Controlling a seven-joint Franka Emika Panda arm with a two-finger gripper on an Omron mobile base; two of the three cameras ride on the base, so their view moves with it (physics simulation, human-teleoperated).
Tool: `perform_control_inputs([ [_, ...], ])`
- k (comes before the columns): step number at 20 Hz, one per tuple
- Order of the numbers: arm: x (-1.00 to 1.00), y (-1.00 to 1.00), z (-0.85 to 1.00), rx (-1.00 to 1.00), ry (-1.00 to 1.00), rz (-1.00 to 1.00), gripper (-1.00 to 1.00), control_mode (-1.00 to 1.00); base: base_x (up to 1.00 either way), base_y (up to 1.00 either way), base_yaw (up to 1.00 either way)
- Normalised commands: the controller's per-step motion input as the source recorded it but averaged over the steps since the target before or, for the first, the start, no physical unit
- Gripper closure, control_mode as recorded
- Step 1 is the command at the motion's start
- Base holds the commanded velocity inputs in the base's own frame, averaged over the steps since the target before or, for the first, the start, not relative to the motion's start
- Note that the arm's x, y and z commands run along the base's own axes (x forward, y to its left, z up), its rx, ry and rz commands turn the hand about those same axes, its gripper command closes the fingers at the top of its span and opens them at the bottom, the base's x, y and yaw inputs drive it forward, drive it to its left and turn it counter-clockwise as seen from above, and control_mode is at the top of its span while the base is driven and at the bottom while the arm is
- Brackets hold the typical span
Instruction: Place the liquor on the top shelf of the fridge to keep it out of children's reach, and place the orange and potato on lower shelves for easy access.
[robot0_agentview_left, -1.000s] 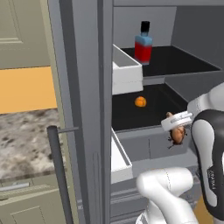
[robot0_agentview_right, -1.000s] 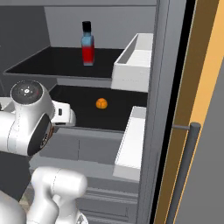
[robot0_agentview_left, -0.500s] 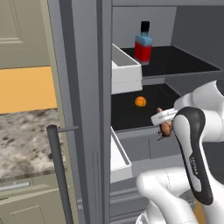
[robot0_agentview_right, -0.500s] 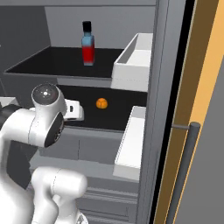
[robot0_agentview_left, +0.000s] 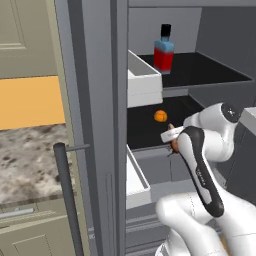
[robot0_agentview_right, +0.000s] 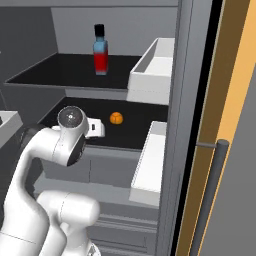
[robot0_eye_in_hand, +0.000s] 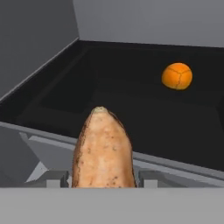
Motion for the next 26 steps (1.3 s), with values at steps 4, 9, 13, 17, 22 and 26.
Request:
perform_control_inputs([
  [4,0.78,-0.11,-0.2,0.0,0.0,0.0,1.0,-1.0,0.0,0.0,0.0],
  [9,0.75,-0.14,-0.15,0.0,0.0,0.0,1.0,-1.0,0.0,0.0,0.0],
  [13,0.72,-0.05,-0.14,0.0,0.0,0.0,1.0,-1.0,0.0,0.0,0.0],
  [17,0.67,0.0,-0.16,0.0,0.0,0.0,1.0,-1.0,0.0,0.0,0.0],
  [22,0.58,0.0,-0.18,0.0,-0.03,0.0,1.0,-1.0,0.0,0.0,0.0],
  [26,0.42,0.0,-0.15,0.0,-0.1,0.0,-1.0,-1.0,0.0,0.0,0.0],
])
